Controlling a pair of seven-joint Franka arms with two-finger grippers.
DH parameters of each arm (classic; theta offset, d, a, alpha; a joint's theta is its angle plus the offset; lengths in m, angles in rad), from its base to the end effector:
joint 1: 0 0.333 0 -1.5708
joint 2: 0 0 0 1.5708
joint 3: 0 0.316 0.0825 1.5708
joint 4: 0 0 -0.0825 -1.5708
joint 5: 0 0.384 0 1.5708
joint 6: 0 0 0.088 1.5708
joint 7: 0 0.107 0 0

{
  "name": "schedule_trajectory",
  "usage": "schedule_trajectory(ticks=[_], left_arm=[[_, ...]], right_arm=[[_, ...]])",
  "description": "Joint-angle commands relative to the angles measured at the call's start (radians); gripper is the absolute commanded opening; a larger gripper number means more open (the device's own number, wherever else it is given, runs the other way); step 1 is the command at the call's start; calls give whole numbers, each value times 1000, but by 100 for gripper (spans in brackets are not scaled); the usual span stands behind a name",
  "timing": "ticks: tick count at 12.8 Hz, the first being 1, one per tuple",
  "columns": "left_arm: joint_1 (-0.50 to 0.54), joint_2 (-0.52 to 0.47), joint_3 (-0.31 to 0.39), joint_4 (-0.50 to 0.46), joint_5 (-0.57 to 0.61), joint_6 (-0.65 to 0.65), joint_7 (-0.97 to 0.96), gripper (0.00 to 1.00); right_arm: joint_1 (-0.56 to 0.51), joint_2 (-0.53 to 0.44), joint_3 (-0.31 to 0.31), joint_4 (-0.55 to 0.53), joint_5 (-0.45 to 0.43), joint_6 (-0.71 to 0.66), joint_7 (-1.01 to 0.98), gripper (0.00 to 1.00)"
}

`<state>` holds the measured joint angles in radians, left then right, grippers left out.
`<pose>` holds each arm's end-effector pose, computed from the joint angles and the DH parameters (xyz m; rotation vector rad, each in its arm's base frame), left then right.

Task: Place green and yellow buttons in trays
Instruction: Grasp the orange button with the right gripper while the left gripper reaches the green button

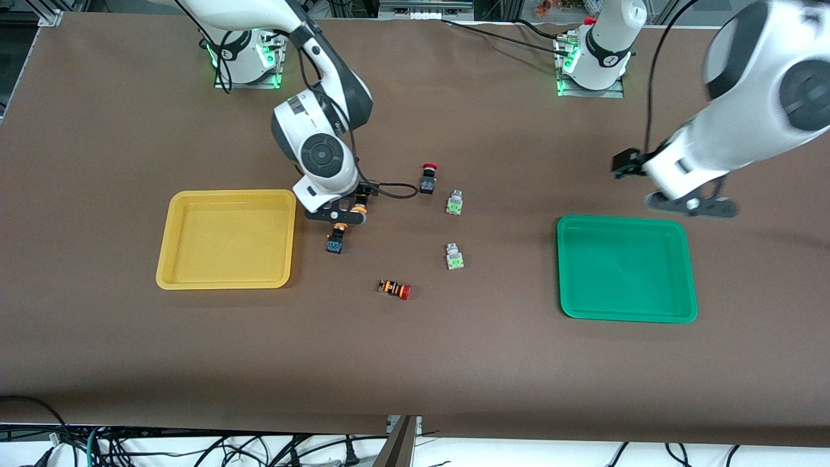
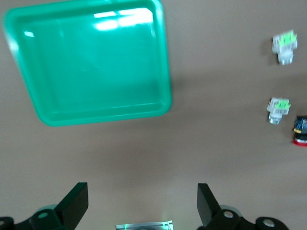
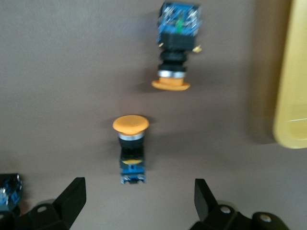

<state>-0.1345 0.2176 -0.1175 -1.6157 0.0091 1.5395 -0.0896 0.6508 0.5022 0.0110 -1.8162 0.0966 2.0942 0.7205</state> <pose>0.5769 -0.1421 0.4767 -3.0650 0.2526 0.4504 0.4898 0.3870 0.2460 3.0384 -0.1783 -0.3452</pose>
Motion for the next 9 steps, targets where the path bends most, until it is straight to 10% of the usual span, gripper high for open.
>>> schedule_trajectory(ticks=[1,5,9], left_arm=[[-78,144,2,36,20,52,-22,100],[-175,272,1,27,-21,226,-108,100],[-327,350,1,8,-50,388,-389,100]], right_arm=[[30,44,-8,-9,18,61,37,100],[58,88,-8,-15,17,96,33,97],[58,88,-9,-15,17,96,10,1]])
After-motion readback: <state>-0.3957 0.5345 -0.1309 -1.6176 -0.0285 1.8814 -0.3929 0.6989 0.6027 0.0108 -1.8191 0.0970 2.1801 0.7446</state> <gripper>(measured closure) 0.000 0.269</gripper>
